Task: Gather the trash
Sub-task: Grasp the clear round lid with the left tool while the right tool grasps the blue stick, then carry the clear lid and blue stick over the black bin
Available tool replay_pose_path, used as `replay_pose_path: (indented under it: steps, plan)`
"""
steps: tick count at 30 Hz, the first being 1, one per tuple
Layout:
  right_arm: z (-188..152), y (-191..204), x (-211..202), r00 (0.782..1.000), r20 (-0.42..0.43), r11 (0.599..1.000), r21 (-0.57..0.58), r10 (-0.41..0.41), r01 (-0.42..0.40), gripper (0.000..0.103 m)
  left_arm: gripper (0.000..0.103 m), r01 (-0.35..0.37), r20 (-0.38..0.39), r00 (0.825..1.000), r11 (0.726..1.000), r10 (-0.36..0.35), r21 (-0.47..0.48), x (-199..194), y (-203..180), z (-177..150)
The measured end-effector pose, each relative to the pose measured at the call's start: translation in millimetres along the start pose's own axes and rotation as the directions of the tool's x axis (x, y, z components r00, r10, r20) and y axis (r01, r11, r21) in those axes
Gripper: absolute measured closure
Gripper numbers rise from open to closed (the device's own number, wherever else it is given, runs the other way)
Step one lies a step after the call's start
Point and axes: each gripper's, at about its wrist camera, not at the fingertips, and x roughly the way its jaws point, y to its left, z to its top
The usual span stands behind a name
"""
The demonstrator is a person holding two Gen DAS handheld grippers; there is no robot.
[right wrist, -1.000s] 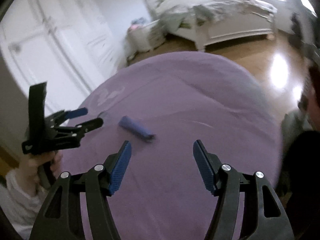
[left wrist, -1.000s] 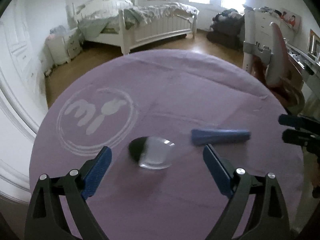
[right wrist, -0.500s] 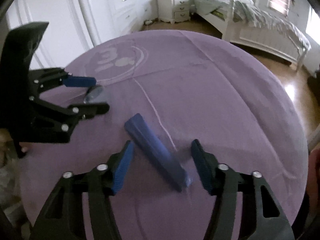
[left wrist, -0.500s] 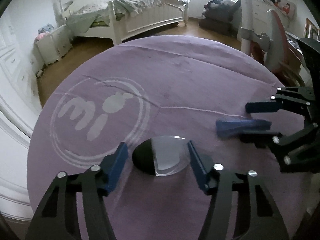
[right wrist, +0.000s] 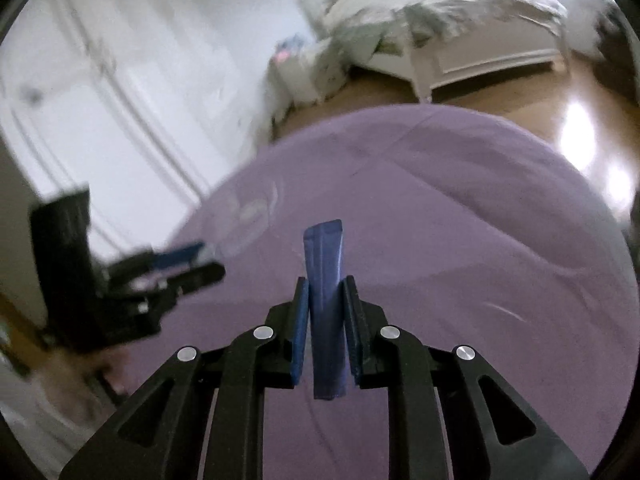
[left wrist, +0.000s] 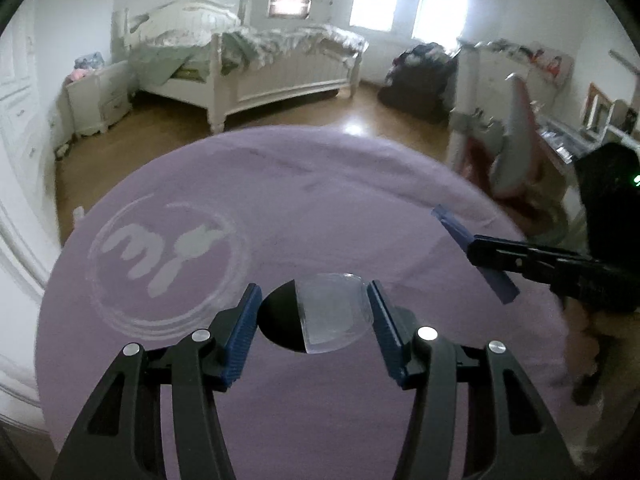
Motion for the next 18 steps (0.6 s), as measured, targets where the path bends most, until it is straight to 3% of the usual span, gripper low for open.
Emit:
replay_pose_path:
  steps: [7, 12, 18]
  plan:
    - [-12, -46, -89, 0.981, 0.189, 0.988, 0.153, -0.044, 0.015, 0.085, 0.049, 0.116, 0.057, 0.991, 0.992, -0.118, 0.049, 2, -73, 26]
    - [-29, -85, -154, 0.946, 0.29, 0.969, 0.233, -0.145, 0.077, 0.085, 0.049, 0.233, 0.044, 0.971, 0.969, -0.237, 0.077, 23, -133, 40]
    - [-57, -139, -224, 0.889, 0.354, 0.926, 0.339, -0.29, 0.167, 0.085, 0.049, 0.366, 0.0, 0.93, 0.924, -0.368, 0.109, 55, -206, 54]
